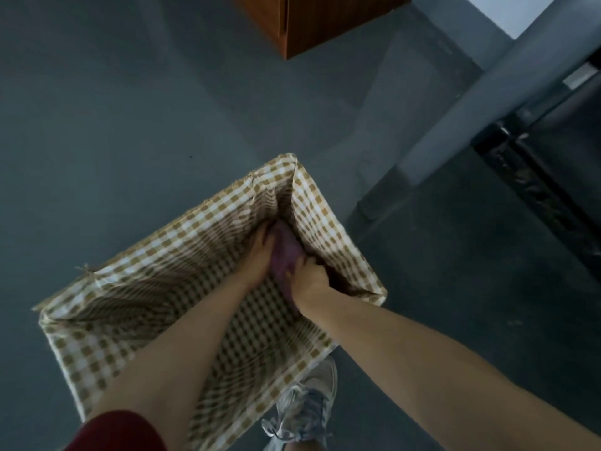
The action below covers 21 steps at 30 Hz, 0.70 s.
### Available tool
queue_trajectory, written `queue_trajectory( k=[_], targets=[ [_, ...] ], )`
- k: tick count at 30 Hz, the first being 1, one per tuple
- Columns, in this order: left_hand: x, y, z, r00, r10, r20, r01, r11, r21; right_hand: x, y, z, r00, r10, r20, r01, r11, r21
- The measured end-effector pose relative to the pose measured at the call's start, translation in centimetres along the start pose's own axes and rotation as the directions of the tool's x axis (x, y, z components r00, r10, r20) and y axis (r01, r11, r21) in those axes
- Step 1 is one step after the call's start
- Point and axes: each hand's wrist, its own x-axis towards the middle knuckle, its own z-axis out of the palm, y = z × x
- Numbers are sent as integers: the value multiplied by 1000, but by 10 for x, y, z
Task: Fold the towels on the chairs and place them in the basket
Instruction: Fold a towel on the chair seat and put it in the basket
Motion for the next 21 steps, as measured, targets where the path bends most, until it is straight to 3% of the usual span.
queue_trajectory(
  k=[3,5,8,11,15,18,21],
  targets=[
    [-2,2,11,994,-105,6,105,994,40,3,-7,8,999,-31,-28,31,999,-24],
    [-9,-4,16,988,-154,-12,154,985,81,6,-9,13,999,-36,27,37,998,-55],
    [-11,-15,14,990,-127,62,112,974,199,4,-1,13,995,-26,93,39,989,-143],
    [-14,-2,-1,981,-120,151,71,953,296,-5,8,7,986,-106,127,127,977,-171],
    [-25,24,-26,976,-26,214,-82,873,481,-29,10,-11,979,-202,-26,196,969,-148],
    [-51,58,-48,963,-85,254,-94,782,617,-65,12,-41,951,-263,-166,242,961,-134],
    [-84,105,-70,938,-140,318,-103,762,639,-119,29,-69,899,-284,-333,241,957,-164]
  ],
)
